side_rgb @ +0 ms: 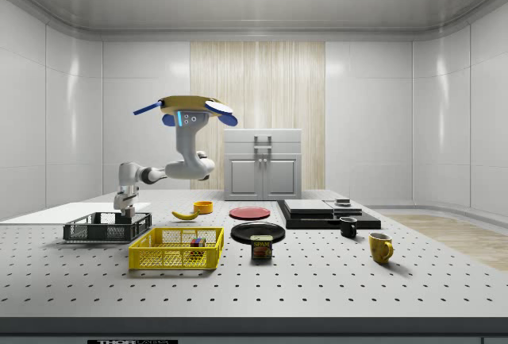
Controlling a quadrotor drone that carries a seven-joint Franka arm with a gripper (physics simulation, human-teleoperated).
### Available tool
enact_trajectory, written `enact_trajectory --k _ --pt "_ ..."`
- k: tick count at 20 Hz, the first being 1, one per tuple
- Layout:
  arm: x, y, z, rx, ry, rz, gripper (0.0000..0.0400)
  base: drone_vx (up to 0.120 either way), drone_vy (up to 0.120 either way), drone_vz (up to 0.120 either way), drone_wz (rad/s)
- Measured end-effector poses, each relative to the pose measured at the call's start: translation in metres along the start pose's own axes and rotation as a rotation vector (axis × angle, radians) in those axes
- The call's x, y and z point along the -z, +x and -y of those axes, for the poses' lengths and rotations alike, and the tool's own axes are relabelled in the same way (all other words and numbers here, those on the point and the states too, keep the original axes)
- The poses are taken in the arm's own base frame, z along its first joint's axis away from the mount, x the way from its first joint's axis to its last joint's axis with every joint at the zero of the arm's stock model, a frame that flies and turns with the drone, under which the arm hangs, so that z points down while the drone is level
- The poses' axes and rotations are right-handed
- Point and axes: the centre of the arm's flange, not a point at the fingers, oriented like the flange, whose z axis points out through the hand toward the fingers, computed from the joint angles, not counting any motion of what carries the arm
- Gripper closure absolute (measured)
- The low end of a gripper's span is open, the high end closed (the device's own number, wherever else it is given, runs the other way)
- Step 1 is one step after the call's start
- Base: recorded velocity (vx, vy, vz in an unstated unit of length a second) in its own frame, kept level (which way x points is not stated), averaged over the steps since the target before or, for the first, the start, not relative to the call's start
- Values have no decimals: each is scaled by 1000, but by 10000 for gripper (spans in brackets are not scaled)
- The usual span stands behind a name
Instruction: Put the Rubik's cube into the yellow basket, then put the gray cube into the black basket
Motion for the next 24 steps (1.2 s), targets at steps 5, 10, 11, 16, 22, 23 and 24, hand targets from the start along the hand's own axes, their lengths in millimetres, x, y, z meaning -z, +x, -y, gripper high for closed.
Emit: enact_trajectory --k 5,10,11,16,22,23,24 --pt "0 0 0 0 0 0 150 120 0 -120 0" --pt "0 0 0 0 0 0 150 80 0 -32 0" --pt "0 0 0 0 0 0 150 0 0 0 0" --pt "0 0 0 0 0 0 150 0 0 -32 0" --pt "0 0 0 0 0 0 77 0 0 -7 0" --pt "0 0 0 0 0 0 60 0 0 0 0" --pt "1 0 0 0 0 0 47 0 0 0 0"
